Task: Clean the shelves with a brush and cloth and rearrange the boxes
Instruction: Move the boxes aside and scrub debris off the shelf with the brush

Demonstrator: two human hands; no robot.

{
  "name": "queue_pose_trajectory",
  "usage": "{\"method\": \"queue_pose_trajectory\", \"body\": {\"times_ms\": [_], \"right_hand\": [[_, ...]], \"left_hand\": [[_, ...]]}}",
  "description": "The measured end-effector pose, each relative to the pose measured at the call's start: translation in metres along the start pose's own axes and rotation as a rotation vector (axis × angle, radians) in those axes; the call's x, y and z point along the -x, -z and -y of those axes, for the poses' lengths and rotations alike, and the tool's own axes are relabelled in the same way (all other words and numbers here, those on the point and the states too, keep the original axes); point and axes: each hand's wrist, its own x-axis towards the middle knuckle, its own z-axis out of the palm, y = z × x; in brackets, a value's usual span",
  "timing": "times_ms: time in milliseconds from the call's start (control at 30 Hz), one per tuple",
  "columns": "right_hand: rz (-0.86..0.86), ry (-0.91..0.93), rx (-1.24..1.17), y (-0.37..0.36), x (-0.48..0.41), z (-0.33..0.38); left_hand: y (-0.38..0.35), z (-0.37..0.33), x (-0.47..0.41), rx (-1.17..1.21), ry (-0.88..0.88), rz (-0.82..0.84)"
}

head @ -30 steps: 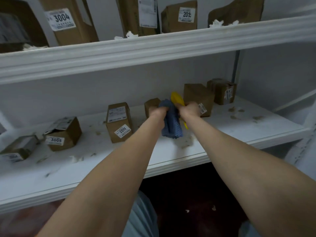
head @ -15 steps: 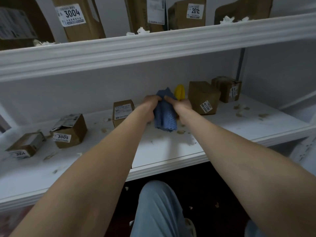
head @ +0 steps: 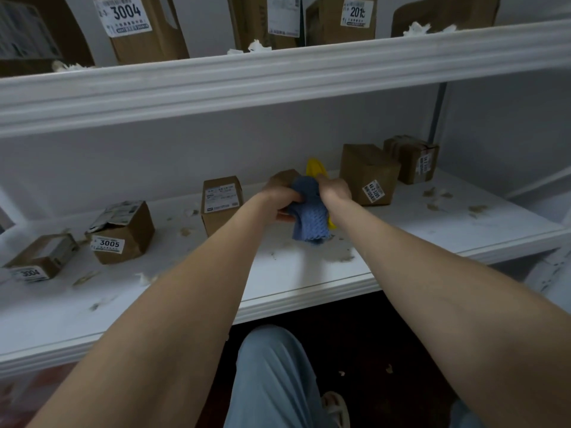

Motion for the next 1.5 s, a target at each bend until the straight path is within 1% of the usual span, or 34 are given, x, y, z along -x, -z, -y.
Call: {"method": "queue_pose_trajectory", "body": {"times_ms": [100,200,300,367,400,467,500,567,667,700,767,867,967,1067,1133,1233,1367,1500], "right_hand": [[-0.055,0.017,0.118,0.008,-0.003,-0.002],[-0.062,0.016,0.136,0.018,-0.009,-0.008],[-0.056,0.007,0.203,0.029,-0.012,-0.012],[-0.040,0.015,0.232,0.034,-0.012,-0.014],[-0.031,0.017,0.240,0.035,-0.011,-0.014],[-0.040,0.021,0.266,0.042,-0.014,-0.015],[-0.048,0.027,0.276,0.045,-0.016,-0.016],[-0.079,0.038,0.286,0.051,-0.020,-0.018],[-0.115,0.063,0.279,0.062,-0.032,-0.021],[-0.123,0.062,0.270,0.067,-0.035,-0.021],[-0.160,0.052,0.263,0.081,-0.044,-0.022],[-0.254,0.065,0.271,0.111,-0.053,-0.029],[-0.351,0.054,0.318,0.153,-0.058,-0.040],[-0.403,0.020,0.386,0.193,-0.065,-0.050],[-0.450,-0.015,0.441,0.216,-0.073,-0.059],[-0.530,-0.069,0.559,0.249,-0.079,-0.073],[-0.601,-0.114,0.705,0.290,-0.091,-0.095],[-0.621,-0.117,0.831,0.304,-0.101,-0.108]], "left_hand": [[-0.001,0.002,-0.004,-0.063,0.063,-0.029],[-0.003,0.010,-0.014,-0.164,0.149,-0.042],[-0.011,0.021,-0.020,-0.243,0.223,0.000],[-0.018,0.026,-0.024,-0.320,0.242,0.020],[-0.021,0.026,-0.026,-0.399,0.234,0.021],[-0.028,0.019,-0.032,-0.699,0.131,-0.029],[-0.033,0.014,-0.033,-0.775,0.044,-0.083],[-0.043,0.000,-0.039,-0.796,-0.065,-0.112],[-0.069,-0.021,-0.045,-0.786,-0.242,-0.055],[-0.081,-0.028,-0.047,-0.773,-0.279,-0.036],[-0.108,-0.040,-0.051,-0.776,-0.349,-0.054],[-0.148,-0.048,-0.058,-0.790,-0.400,-0.049],[-0.189,-0.056,-0.064,-0.745,-0.500,0.004],[-0.228,-0.062,-0.069,-0.741,-0.593,0.064],[-0.251,-0.065,-0.074,-0.734,-0.630,0.110],[-0.279,-0.067,-0.086,-0.757,-0.611,0.171],[-0.301,-0.063,-0.103,-0.730,-0.579,0.188],[-0.312,-0.055,-0.118,-0.776,-0.591,0.191]]}}
